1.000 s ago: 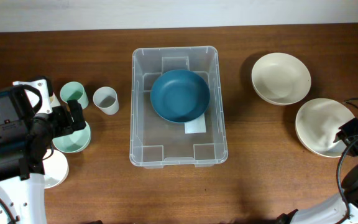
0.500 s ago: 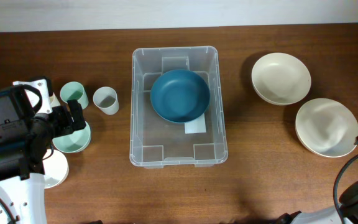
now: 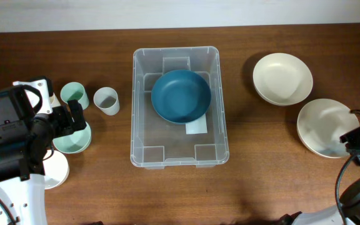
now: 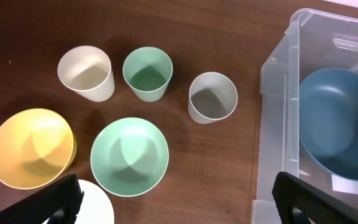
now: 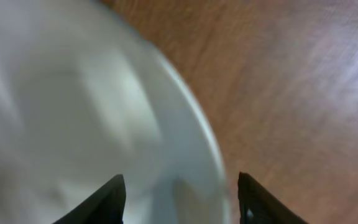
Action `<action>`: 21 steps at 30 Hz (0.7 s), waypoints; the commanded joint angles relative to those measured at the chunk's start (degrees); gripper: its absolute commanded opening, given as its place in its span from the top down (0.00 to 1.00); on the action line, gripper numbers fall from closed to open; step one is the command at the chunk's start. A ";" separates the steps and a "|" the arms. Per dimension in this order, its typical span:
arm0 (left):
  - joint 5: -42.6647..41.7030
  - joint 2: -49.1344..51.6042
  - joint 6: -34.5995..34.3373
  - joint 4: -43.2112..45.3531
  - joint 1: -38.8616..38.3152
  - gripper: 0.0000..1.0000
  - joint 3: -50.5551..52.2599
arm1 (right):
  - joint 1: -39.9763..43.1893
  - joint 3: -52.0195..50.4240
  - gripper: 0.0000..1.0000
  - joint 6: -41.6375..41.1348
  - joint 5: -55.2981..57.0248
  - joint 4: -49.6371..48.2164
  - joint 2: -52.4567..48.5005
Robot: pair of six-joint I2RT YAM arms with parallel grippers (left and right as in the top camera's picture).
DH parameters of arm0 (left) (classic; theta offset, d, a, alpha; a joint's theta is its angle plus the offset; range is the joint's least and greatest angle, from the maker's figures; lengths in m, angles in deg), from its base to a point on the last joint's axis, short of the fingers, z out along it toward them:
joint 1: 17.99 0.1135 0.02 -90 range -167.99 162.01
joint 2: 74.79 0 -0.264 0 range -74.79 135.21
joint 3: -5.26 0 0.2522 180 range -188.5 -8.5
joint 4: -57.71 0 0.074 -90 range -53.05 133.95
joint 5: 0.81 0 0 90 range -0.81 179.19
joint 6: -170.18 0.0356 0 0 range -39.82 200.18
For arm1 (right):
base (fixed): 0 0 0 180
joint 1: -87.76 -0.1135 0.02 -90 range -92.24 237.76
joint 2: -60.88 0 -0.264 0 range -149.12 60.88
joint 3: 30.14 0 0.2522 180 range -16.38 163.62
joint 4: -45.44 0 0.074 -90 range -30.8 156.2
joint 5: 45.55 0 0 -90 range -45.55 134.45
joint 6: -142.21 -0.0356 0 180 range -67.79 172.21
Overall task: Pack container
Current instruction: 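Grasp the rim of the front cream bowl with the right gripper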
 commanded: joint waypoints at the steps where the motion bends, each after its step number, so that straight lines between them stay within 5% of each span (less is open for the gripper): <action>1: -0.63 0.39 0.92 0.09 -0.15 0.00 -1.01 | -1.44 -2.80 0.46 -0.22 -1.01 -2.78 -0.28; 13: -0.63 0.39 0.92 0.09 -0.15 0.00 -1.01 | -2.05 -4.55 0.47 -0.24 -0.76 -5.05 -0.28; 21: -0.63 0.39 0.92 0.09 -0.15 0.00 -1.01 | -2.05 -7.69 0.72 -2.40 0.74 -6.80 -0.28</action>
